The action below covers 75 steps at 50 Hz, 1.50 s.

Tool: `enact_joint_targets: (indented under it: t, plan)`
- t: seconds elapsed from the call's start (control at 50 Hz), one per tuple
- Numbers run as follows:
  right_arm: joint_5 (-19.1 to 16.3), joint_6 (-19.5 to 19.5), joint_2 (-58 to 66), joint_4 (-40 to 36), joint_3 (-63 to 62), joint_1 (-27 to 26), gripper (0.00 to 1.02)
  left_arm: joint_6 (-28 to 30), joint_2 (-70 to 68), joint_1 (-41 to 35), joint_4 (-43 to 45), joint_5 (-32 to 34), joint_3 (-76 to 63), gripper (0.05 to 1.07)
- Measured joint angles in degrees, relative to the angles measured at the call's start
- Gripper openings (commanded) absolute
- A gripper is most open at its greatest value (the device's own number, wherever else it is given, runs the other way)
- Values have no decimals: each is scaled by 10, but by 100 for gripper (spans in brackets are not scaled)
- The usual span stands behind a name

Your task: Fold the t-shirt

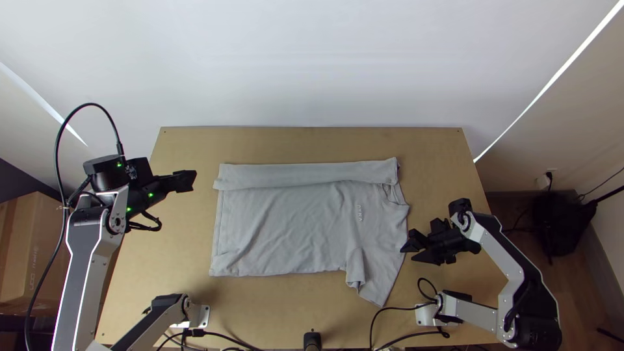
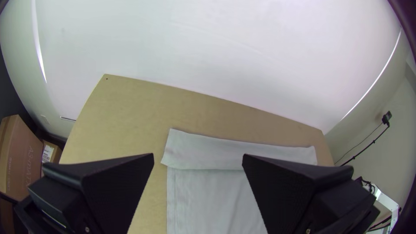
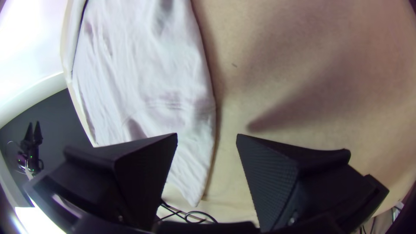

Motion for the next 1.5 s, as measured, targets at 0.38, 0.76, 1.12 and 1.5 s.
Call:
enact_joint_targets:
  t: [0.38,0.76,1.12,1.5]
  plan:
    - [-7,-6,31,59,-4,67,2,56,-17,-39,-127,-2,-6,103]
    - [-3,-5,2,82,-12,81,2,328,-20,-70,-342,-74,-156,101]
    - [1,14,-34,70,-3,89,2,392,35,-115,-300,-76,-248,98]
    - [8,23,-64,50,1,88,2,385,126,-143,-248,-39,-252,64]
